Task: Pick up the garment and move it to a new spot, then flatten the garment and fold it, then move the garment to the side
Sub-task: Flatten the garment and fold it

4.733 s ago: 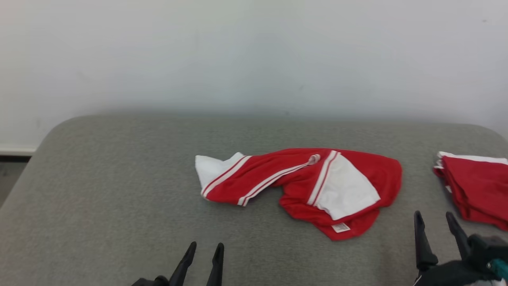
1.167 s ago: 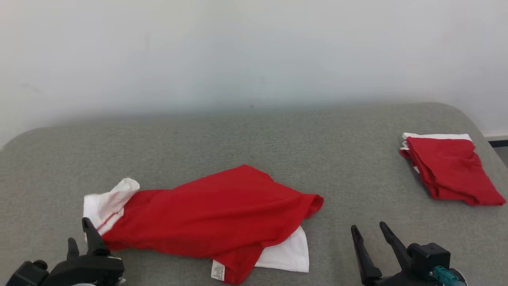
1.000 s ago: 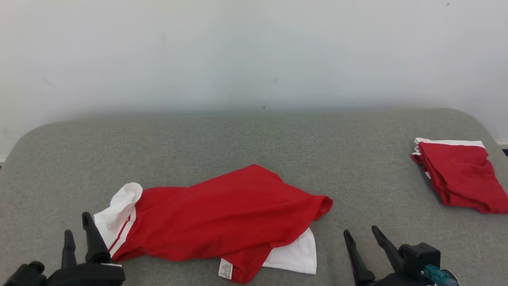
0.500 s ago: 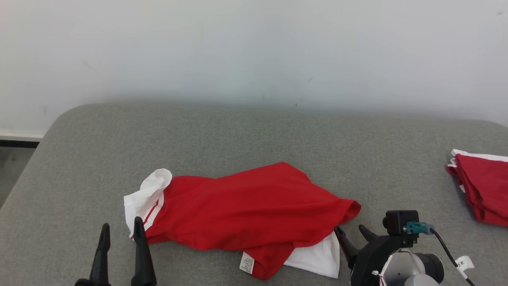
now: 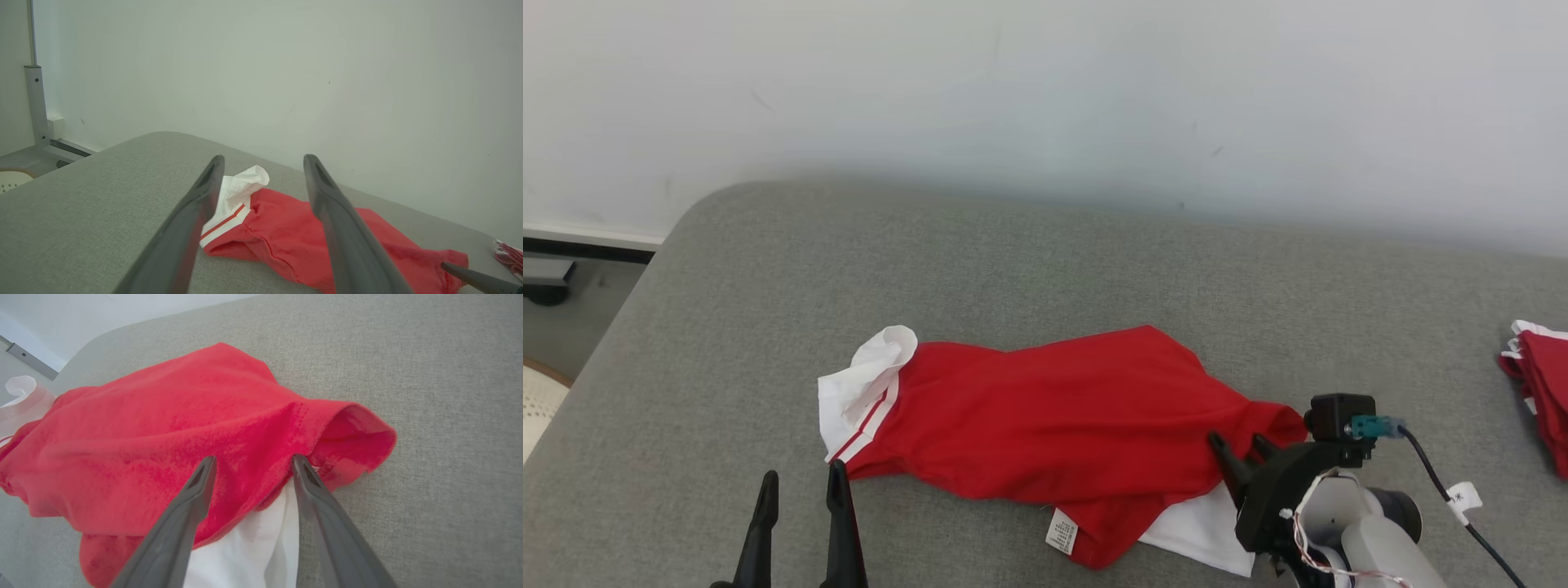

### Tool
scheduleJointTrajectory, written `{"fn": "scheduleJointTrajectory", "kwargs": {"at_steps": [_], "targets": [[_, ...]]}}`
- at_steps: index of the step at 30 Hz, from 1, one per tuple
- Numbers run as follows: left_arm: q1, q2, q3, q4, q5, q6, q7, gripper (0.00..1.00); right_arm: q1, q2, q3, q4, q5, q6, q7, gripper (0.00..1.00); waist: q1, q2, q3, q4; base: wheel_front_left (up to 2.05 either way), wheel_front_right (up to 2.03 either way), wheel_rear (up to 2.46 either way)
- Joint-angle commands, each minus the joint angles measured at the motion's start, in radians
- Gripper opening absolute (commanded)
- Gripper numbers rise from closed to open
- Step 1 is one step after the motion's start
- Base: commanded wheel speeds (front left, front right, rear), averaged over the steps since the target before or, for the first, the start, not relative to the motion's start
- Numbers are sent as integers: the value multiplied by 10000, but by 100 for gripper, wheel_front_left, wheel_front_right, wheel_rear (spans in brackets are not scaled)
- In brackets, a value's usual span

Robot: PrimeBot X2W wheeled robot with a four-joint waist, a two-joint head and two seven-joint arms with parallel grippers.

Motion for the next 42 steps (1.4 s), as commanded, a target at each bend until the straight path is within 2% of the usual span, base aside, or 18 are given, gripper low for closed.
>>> {"fn": "scheduleJointTrajectory", "kwargs": {"at_steps": [1,2,3,8,12,14,19,23,24,25,31,32,36,40,42], "targets": [[-4,2,-9,32,-36,-60,-24,100,-222,5,-96,169,-156,-24,-63,22,0,0,95,117,0,0,0],[-36,2,-33,53,-58,-57,-24,100,-340,-37,-222,315,-333,-24,-108,4,0,0,139,180,0,0,0],[-68,2,-57,75,-73,-65,-24,100,-439,-76,-343,453,-463,-24,-139,0,0,0,167,237,0,0,0],[-215,2,-35,276,-266,-190,-24,100,-646,-395,-1074,881,-984,-24,-423,0,0,0,343,612,0,0,0],[-381,0,54,420,-347,-395,-24,100,-984,-1335,-1707,702,-1980,-25,-898,0,0,0,513,840,0,0,0],[-555,0,177,509,-365,-551,-24,100,-1653,-2088,-1913,567,-2684,-25,-1182,0,0,0,712,983,0,0,0],[-802,0,246,698,-359,-787,-25,100,-2789,-2918,-1819,768,-3323,-25,-1433,0,0,0,996,1299,0,0,0],[-996,1,219,805,-427,-913,-25,100,-3446,-3231,-1982,1207,-3776,-25,-1558,0,0,0,1174,1551,0,0,0],[-1043,-2,183,839,-431,-943,-25,100,-3499,-3251,-2052,1431,-3845,-25,-1473,10,0,0,1203,1615,0,0,0],[-1106,1,143,890,-472,-934,-25,100,-3570,-3130,-2137,1795,-3834,-25,-1339,100,0,0,1201,1682,0,0,0],[-906,0,148,1017,-426,-973,-25,100,-2773,-2517,-2440,2145,-3266,-25,-1648,100,0,0,798,1490,0,0,0],[-772,1,200,1205,-433,-1039,-25,100,-1762,-1949,-2261,1417,-2793,-25,-2200,100,0,0,400,1015,0,0,0],[-873,59,311,1720,-254,-1225,-25,100,-386,-1331,-2188,79,-2280,-25,-2596,100,0,0,-16,513,0,0,0],[-1499,254,85,2879,34,-1320,175,100,1399,-478,-2173,-1977,-1929,-25,-2483,100,0,0,-353,-177,0,0,0],[-2255,401,-201,3710,168,-1355,865,100,2286,-177,-2083,-3079,-1695,-25,-2266,100,0,0,-421,-533,0,0,0]]}}
